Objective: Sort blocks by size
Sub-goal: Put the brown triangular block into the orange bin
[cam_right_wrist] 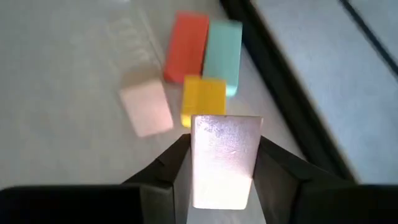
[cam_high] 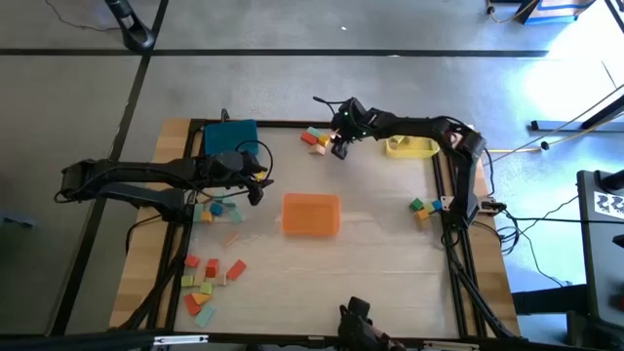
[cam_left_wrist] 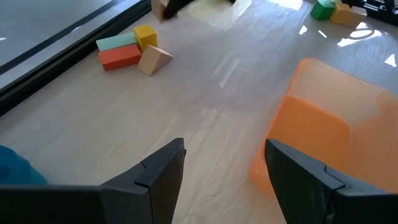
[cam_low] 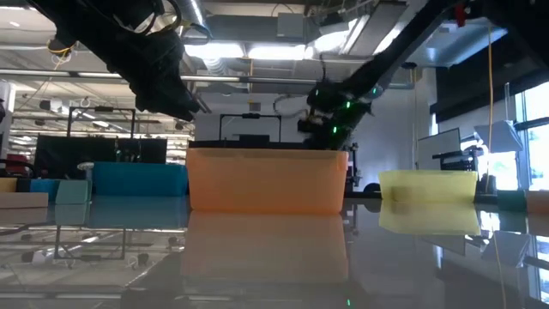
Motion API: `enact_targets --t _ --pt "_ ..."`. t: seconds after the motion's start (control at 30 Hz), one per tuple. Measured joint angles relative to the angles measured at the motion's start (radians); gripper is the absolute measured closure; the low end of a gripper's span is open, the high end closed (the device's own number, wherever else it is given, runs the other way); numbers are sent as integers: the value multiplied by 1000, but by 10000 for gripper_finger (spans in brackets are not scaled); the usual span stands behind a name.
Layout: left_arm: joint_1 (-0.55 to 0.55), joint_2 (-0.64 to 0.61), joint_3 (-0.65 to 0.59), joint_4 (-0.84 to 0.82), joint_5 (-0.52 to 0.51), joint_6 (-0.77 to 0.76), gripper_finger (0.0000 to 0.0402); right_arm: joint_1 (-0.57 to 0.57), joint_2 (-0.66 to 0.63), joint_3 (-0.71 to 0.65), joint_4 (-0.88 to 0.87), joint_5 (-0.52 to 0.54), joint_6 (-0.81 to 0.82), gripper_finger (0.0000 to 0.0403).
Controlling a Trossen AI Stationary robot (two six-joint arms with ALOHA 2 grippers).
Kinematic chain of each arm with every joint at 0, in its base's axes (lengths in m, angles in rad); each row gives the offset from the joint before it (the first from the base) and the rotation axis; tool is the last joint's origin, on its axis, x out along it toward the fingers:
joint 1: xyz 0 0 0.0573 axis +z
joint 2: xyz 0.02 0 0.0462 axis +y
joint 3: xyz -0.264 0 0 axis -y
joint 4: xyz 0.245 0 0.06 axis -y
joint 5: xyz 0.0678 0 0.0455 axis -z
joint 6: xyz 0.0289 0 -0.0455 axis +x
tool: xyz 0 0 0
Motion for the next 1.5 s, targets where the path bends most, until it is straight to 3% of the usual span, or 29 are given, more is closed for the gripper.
enact_targets --t 0.33,0.87,1.07,1.5 --pt "0 0 0 0 0 0 192 187 -237 0 -133 -28 46 263" --pt "0 0 0 8 0 -5 192 569 -208 -22 -39 -26 115 266" --pt "1 0 0 9 0 -1 192 615 -183 -84 72 25 146 266" --pt "1 0 0 28 0 2 192 614 -98 -161 179 33 161 265"
